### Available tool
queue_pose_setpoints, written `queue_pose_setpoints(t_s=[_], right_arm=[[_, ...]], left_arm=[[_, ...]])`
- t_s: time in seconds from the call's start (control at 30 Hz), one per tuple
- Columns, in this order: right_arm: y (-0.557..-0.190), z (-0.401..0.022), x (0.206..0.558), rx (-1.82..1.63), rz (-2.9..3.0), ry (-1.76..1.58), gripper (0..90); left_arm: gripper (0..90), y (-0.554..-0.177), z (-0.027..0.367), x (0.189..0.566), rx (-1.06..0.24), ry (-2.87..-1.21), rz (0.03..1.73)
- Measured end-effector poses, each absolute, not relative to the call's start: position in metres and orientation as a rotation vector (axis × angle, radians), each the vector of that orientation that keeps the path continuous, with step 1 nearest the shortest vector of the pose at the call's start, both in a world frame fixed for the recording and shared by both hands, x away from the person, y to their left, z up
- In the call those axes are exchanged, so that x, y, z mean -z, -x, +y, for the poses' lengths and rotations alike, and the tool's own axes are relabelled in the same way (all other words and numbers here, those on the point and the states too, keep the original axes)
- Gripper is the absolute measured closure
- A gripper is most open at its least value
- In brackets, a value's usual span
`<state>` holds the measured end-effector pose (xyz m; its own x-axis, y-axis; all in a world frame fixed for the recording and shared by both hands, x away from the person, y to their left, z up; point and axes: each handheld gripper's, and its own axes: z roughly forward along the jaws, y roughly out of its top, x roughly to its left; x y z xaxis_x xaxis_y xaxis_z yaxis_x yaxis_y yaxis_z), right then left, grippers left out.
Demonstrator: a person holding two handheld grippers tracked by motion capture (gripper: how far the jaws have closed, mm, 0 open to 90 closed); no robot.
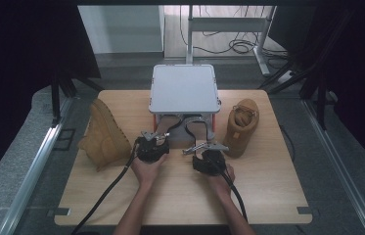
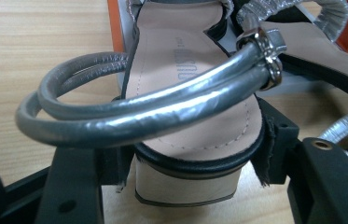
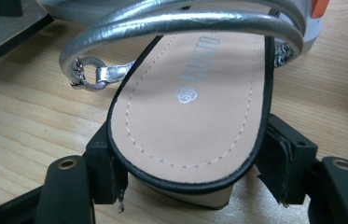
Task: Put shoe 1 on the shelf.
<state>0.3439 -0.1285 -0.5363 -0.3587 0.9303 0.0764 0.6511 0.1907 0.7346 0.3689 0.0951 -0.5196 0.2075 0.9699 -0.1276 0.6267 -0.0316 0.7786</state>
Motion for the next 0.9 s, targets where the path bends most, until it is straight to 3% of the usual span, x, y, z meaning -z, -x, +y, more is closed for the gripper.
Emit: queue_pose_setpoints(t_s=[0.9], right_arm=[[-0.344, -0.13, 0.537, -0.991, 2.078, -1.484, 34.4]], left_arm=[[40.4, -0.395, 0.071, 0.524, -0.722, -1.623, 1.56]])
